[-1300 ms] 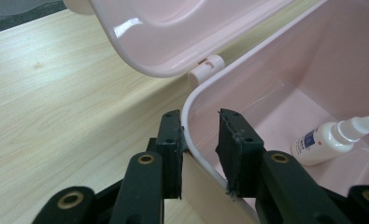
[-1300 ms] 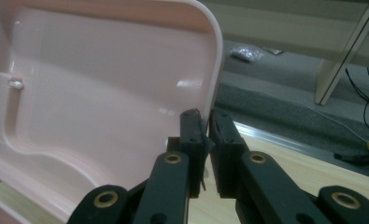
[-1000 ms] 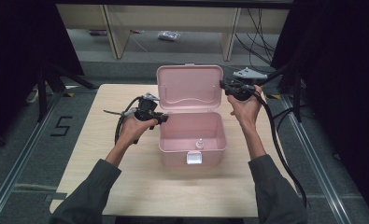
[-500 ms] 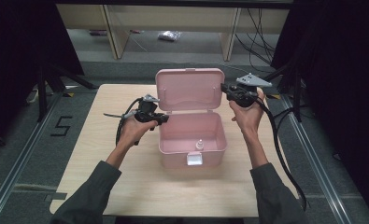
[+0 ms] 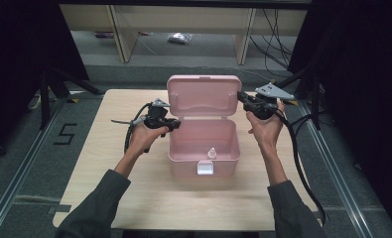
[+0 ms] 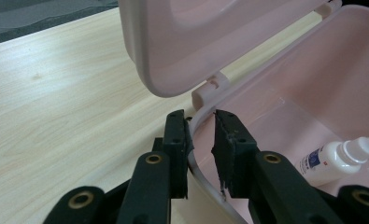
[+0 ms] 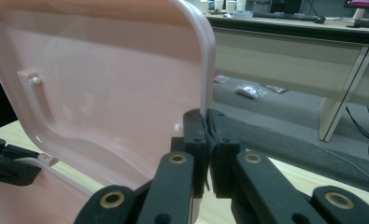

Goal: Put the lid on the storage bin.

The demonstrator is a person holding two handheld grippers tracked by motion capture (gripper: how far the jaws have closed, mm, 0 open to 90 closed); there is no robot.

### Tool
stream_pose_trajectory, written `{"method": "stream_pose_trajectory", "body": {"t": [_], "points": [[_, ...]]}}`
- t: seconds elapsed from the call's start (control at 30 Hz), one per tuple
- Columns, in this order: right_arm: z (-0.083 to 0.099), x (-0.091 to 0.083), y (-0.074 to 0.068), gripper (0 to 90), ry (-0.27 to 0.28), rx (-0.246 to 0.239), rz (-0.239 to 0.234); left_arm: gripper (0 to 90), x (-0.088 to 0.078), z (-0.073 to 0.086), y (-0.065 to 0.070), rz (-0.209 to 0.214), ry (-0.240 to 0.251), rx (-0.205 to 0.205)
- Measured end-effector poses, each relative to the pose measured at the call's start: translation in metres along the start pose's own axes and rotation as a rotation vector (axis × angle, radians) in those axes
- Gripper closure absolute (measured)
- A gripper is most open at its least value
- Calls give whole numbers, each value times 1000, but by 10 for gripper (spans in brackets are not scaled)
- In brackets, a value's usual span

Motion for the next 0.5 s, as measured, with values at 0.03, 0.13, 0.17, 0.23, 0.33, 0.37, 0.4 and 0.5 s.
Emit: {"method": "stream_pose_trajectory", "body": {"t": [0.03, 0.13, 0.17, 0.23, 0.33, 0.37, 0.4, 0.5], "points": [[0, 0, -1, 882, 8, 3, 0, 739, -1, -1, 0, 5, 6, -4], [1, -1, -2, 884, 12, 5, -2, 734, -5, -3, -1, 2, 17, -9], [2, -2, -4, 883, 13, 19, 2, 734, -6, -3, -1, 7, 17, -2], [2, -4, -4, 883, 11, -7, 7, 726, -8, -2, -2, 5, 18, 1], [3, -5, -6, 883, 12, -14, 5, 714, -13, -1, -5, 7, 24, -5], [3, -7, -7, 883, 13, -8, 8, 709, -16, -1, -6, 12, 33, -14], [3, -7, -8, 883, 18, -14, 4, 703, -19, -1, -5, 23, 36, -19], [4, -9, -10, 883, 18, -21, 2, 681, -29, 0, -3, 34, 45, -21]]}}
Point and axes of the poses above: each handheld gripper's, and its own axes: x roughly forward along the jaws, z roughly out of its underside, y roughly to its right, the point moved 9 cm from there along x, roughly forward along the jaws, and after that the axes turned 15 degrees about -z, right-handed, at the moved point
